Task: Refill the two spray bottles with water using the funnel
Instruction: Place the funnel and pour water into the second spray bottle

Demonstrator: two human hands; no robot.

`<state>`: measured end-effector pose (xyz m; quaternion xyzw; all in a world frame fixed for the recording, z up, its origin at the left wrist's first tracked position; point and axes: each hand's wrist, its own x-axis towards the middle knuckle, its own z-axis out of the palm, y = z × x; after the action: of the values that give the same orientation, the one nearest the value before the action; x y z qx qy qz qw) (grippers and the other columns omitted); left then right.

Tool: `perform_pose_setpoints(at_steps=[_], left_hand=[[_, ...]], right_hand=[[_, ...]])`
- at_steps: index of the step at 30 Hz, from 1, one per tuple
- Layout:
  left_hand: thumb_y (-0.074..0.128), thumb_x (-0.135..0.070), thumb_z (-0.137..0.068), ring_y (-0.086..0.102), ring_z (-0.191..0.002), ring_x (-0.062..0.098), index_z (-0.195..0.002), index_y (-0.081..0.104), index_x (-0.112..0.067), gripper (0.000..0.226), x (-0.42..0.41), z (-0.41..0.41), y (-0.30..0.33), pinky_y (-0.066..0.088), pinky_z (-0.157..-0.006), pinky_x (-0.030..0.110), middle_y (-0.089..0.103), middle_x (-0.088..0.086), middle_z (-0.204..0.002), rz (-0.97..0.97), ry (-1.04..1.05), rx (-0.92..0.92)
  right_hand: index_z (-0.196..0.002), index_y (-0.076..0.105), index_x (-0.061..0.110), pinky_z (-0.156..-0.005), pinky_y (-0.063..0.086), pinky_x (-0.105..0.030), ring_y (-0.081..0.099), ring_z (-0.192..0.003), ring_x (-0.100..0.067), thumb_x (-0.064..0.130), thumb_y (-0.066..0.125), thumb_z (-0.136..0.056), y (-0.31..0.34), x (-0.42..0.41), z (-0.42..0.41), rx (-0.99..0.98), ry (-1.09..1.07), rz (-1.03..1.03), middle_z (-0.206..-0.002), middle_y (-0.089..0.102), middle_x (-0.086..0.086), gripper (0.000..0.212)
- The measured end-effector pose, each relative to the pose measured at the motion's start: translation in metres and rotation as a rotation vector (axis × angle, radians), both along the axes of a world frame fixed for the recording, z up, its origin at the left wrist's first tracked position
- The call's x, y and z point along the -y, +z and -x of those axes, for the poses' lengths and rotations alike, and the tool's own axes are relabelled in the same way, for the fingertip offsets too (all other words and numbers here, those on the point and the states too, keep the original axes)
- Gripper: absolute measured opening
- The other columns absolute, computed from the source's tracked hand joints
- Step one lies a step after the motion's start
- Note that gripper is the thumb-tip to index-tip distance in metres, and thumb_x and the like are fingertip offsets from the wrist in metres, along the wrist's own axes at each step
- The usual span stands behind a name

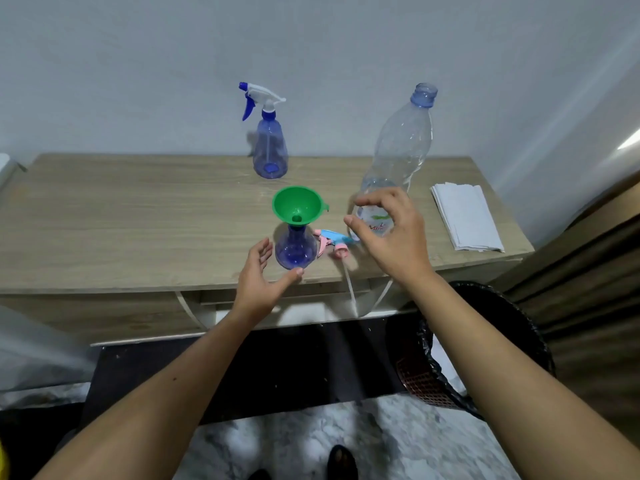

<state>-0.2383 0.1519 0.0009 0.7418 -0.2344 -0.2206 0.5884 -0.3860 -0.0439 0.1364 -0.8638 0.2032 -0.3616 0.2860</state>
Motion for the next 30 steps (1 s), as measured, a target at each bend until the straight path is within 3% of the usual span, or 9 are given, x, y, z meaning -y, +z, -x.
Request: perform_pose_setpoints(at_steps=[3, 6, 10, 12, 17, 20, 23, 30], left_hand=[[0.098, -0.037, -0.071, 0.054, -0.139, 0.013, -0.155, 0.043, -0.018, 0.102, 0.007, -0.002, -0.002, 0.041, -0.122, 0.040, 0.053, 0.003, -0.156, -0.025, 0.057, 0.003], [0.098, -0.051, -0.061, 0.058, -0.135, 0.011, -0.151, 0.048, -0.025, 0.106, 0.013, 0.001, -0.002, 0.044, -0.120, 0.041, 0.059, -0.003, -0.150, -0.063, 0.107, 0.031], [0.095, -0.059, -0.061, 0.061, -0.128, 0.011, -0.148, 0.051, -0.034, 0.101, 0.021, 0.010, -0.002, 0.050, -0.113, 0.042, 0.063, -0.011, -0.143, -0.111, 0.159, 0.096], [0.093, -0.060, -0.063, 0.063, -0.126, 0.011, -0.149, 0.051, -0.035, 0.098, 0.024, 0.014, -0.003, 0.052, -0.110, 0.042, 0.065, -0.011, -0.142, -0.129, 0.184, 0.131], [0.091, -0.056, -0.069, 0.065, -0.123, 0.007, -0.144, 0.056, -0.034, 0.086, 0.027, 0.017, -0.005, 0.054, -0.108, 0.044, 0.068, -0.013, -0.136, -0.115, 0.230, 0.162], [0.090, -0.058, -0.069, 0.064, -0.124, 0.006, -0.143, 0.056, -0.034, 0.086, 0.028, 0.019, -0.010, 0.054, -0.108, 0.045, 0.068, -0.014, -0.135, -0.107, 0.250, 0.160], [0.089, -0.059, -0.067, 0.065, -0.124, 0.005, -0.143, 0.057, -0.032, 0.087, 0.028, 0.020, -0.012, 0.054, -0.108, 0.045, 0.069, -0.014, -0.135, -0.103, 0.276, 0.151], [0.089, -0.059, -0.065, 0.065, -0.123, 0.003, -0.142, 0.059, -0.029, 0.088, 0.032, 0.019, -0.010, 0.053, -0.109, 0.041, 0.069, -0.013, -0.133, -0.085, 0.289, 0.148]], right_hand=[[-0.111, 0.067, 0.018, -0.097, 0.051, -0.043, 0.057, -0.110, -0.026, 0.033, 0.088, -0.081, 0.000, 0.017, 0.009, 0.019, -0.165, -0.049, -0.116, 0.052, 0.000, 0.040], [-0.124, 0.049, 0.010, -0.103, 0.048, -0.044, 0.050, -0.119, -0.029, 0.036, 0.095, -0.073, -0.004, 0.040, 0.007, 0.019, -0.292, -0.148, -0.125, 0.038, 0.000, 0.073], [-0.139, 0.033, 0.012, -0.112, 0.043, -0.034, 0.048, -0.130, -0.022, 0.043, 0.098, -0.069, -0.003, 0.065, -0.007, 0.017, -0.220, -0.332, -0.139, 0.041, -0.004, 0.100], [-0.140, 0.033, 0.013, -0.112, 0.045, -0.032, 0.052, -0.128, -0.017, 0.044, 0.097, -0.070, -0.003, 0.071, -0.016, 0.019, -0.150, -0.382, -0.137, 0.047, -0.001, 0.100], [-0.131, 0.045, 0.018, -0.109, 0.052, -0.040, 0.061, -0.116, 0.001, 0.065, 0.085, -0.068, -0.009, 0.086, -0.027, 0.082, -0.103, -0.485, -0.128, 0.060, 0.006, 0.088], [-0.133, 0.053, 0.028, -0.104, 0.055, -0.036, 0.064, -0.118, -0.009, 0.063, 0.086, -0.069, -0.004, 0.097, -0.030, 0.089, -0.066, -0.487, -0.133, 0.062, 0.001, 0.080], [-0.133, 0.053, 0.037, -0.103, 0.057, -0.044, 0.067, -0.118, -0.020, 0.053, 0.091, -0.072, 0.000, 0.104, -0.028, 0.096, -0.008, -0.458, -0.137, 0.059, -0.004, 0.073], [-0.134, 0.051, 0.028, -0.104, 0.055, -0.052, 0.071, -0.114, -0.017, 0.043, 0.090, -0.081, 0.012, 0.099, -0.001, 0.147, 0.084, -0.471, -0.123, 0.071, 0.009, 0.068]])
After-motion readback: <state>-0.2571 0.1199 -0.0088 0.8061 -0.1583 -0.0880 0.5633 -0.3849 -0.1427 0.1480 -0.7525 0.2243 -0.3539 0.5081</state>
